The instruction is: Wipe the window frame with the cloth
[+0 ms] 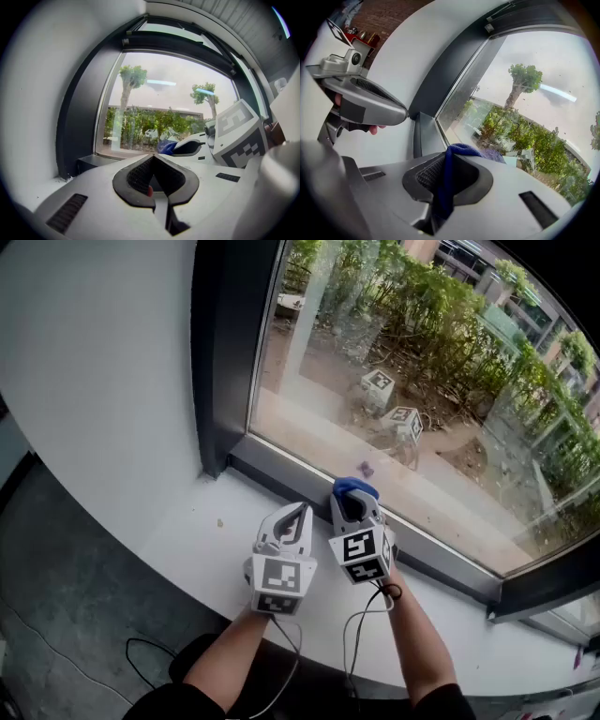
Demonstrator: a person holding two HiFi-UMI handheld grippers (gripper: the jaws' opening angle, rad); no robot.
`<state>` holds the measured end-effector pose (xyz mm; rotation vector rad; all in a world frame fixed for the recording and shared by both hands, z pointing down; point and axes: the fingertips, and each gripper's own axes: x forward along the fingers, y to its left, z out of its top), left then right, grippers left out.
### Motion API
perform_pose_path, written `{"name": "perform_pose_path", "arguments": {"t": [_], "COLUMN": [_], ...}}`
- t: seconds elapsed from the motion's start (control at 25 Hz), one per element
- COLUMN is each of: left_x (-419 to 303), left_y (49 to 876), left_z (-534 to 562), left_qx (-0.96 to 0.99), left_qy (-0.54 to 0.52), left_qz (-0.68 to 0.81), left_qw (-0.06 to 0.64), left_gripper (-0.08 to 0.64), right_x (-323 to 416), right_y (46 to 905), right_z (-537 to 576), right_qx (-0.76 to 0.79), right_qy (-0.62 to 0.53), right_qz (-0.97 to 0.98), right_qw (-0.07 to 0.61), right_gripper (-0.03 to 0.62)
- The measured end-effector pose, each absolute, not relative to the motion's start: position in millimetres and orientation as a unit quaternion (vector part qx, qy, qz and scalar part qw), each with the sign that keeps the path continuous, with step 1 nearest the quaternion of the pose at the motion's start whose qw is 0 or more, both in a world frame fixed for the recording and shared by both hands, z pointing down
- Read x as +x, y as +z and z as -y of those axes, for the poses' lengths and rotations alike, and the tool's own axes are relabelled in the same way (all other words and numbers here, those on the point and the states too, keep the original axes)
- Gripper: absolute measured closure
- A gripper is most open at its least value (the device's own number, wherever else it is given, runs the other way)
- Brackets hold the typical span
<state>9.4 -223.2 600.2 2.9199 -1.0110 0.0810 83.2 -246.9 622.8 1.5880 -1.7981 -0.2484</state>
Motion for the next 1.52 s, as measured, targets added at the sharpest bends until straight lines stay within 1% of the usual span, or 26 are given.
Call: {"name": "perform_pose_path", "arguments": {"t": [0.28, 0.4, 0.52, 0.64, 0.96, 1.24, 1.52], "left_x": [10, 4, 1, 6, 5, -12, -17], "left_y": [595, 598, 606, 606, 609, 609, 609], "left_z": [234, 243, 247, 245, 244, 254, 251], "left_qx": [0.938, 0.933, 0.929, 0.933, 0.933, 0.923, 0.923], "left_qy": [0.036, 0.051, 0.071, 0.056, 0.061, 0.06, 0.066], "left_qz": [0.343, 0.356, 0.362, 0.354, 0.354, 0.379, 0.379], "left_qw": [0.019, 0.003, 0.015, 0.021, 0.008, 0.028, 0.02], "left_gripper": [0.555, 0.555, 0.555, 0.555, 0.555, 0.555, 0.555], "right_x": [80, 76, 74, 72, 58, 39, 32], "right_y": [620, 621, 622, 621, 621, 619, 623], "right_z": [250, 253, 255, 259, 271, 283, 293], "right_qx": [0.605, 0.6, 0.595, 0.597, 0.587, 0.575, 0.571], "right_qy": [-0.1, -0.097, -0.094, -0.091, -0.098, -0.106, -0.111], "right_qz": [0.703, 0.708, 0.713, 0.715, 0.726, 0.733, 0.74], "right_qw": [0.359, 0.361, 0.36, 0.353, 0.346, 0.347, 0.338], "right_gripper": [0.569, 0.569, 0.569, 0.569, 0.569, 0.569, 0.569]}}
